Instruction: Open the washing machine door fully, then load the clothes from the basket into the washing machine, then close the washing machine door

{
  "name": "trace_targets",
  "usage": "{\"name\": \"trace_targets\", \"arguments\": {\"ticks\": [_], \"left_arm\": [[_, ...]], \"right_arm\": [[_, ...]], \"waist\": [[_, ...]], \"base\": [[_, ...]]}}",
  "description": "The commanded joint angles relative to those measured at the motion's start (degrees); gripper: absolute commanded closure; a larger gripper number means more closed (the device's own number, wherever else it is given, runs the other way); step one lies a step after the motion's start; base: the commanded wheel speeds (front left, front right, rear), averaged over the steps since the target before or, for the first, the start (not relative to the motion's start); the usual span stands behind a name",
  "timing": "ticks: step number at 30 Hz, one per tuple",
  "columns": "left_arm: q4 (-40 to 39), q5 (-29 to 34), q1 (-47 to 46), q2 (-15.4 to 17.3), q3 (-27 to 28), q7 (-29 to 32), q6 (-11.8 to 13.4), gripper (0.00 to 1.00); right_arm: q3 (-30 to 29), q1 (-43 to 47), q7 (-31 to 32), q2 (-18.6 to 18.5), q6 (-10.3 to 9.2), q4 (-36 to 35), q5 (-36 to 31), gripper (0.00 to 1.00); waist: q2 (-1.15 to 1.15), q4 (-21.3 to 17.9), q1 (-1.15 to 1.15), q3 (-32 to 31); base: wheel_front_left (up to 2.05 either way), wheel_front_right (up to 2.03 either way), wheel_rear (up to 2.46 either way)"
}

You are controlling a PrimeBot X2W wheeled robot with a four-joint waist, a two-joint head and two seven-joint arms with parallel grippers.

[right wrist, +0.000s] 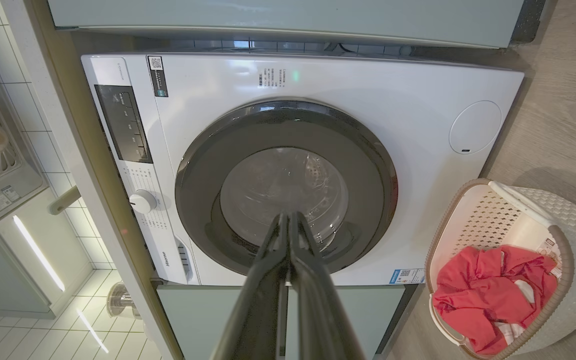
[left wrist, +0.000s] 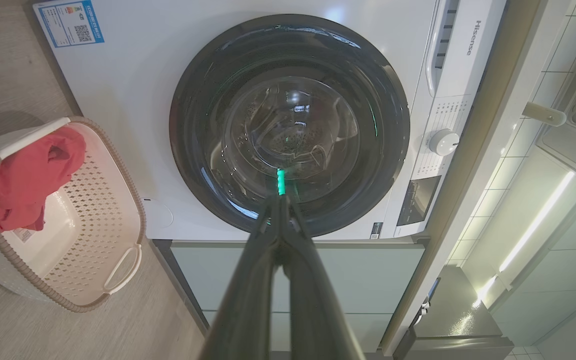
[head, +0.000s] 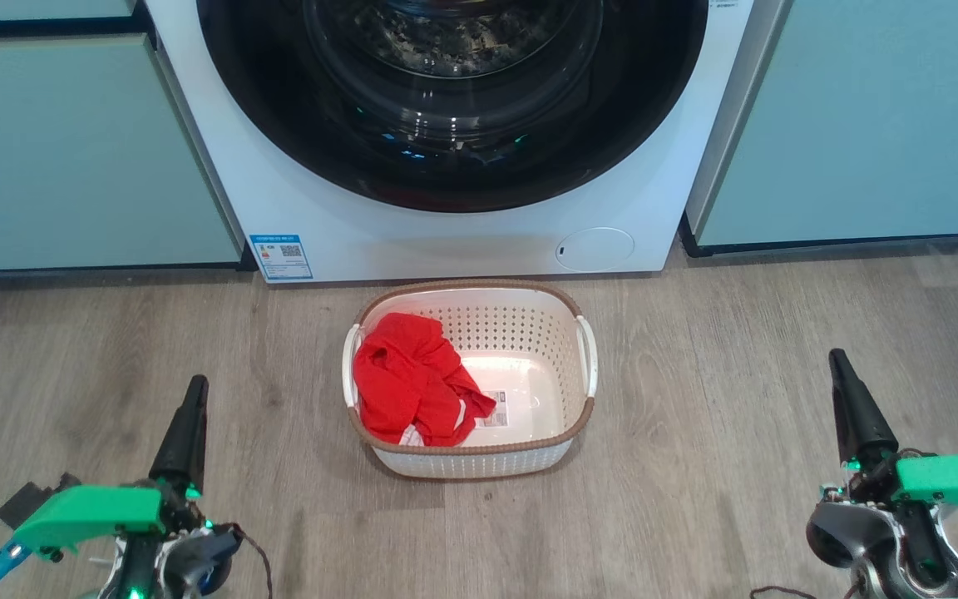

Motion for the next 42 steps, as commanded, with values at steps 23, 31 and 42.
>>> {"name": "trace_targets", "arguments": {"ticks": [23, 31, 42], "left_arm": [[2.34, 0.8, 2.34, -0.37, -0.09, -1.7, 0.03, 0.0], [1.27, 1.95, 2.37, -0.32, 0.69, -2.87, -0.01, 0.0], [-1.37, 7.55, 1.34, -0.23, 3.89, -4.88, -0.07, 0.0]], "right_arm": [[-0.01, 2.29, -1.64, 0.25, 0.0, 2.81, -1.35, 0.0], [-0.33, 2.16, -2.83, 0.23, 0.0, 1.98, -4.19, 0.0], [-1.0, 1.3, -4.86, 0.18, 0.0, -2.41, -15.63, 0.0]], "waist": [[0.0, -0.2, 0.0, -0.57], [0.0, -0.32, 0.0, -1.02], [0.0, -0.52, 0.0, -1.46]], "base": [[0.0, 0.0, 0.0], [0.0, 0.0, 0.0], [0.0, 0.0, 0.0]]}}
